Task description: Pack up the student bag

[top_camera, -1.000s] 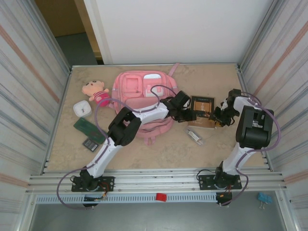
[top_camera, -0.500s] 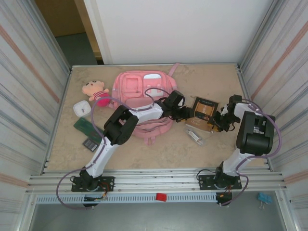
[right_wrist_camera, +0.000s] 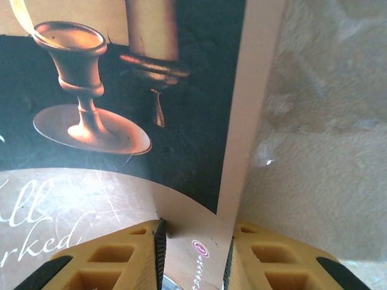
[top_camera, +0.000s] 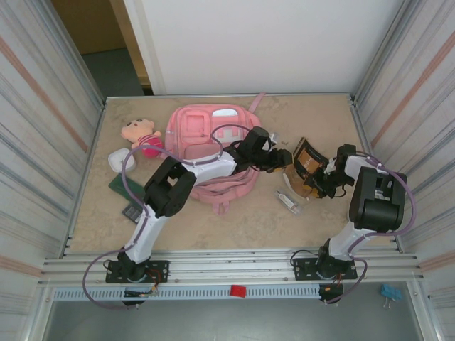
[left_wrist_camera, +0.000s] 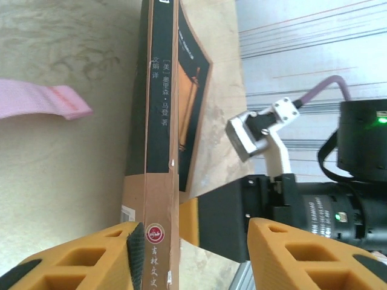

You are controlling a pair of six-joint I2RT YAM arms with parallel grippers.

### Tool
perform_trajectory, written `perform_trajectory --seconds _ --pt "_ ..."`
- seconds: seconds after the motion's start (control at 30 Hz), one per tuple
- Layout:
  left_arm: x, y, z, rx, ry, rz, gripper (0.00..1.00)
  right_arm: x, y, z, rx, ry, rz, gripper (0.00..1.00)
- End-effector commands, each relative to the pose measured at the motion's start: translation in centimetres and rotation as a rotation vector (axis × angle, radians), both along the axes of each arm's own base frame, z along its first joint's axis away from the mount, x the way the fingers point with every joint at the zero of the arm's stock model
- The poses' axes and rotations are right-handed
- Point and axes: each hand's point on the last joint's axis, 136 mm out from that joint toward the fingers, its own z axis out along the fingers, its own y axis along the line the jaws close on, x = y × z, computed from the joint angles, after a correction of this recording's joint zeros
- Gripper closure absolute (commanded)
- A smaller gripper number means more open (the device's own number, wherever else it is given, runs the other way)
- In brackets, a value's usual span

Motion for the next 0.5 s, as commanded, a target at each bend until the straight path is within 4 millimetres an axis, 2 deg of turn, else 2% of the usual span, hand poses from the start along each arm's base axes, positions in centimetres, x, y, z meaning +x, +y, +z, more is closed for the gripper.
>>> perform_trajectory --seconds 0.0,0.17,0.47 --pt "-2.9 -1.1 1.8 -0.011 -0.023 -0.083 0.50 0.5 1.8 1.5 0.098 -0.044 0.002 0.69" --pt "-2.4 -1.9 -0.2 -0.003 -0.008 -0.092 0.50 0.9 2.3 1.8 0.131 -0.062 -0.004 0.69" --pt "-1.5 -0.8 -4.0 0.143 -0.042 -0.072 0.51 1.0 2.1 1.8 0.119 -0.067 -0.005 0.72"
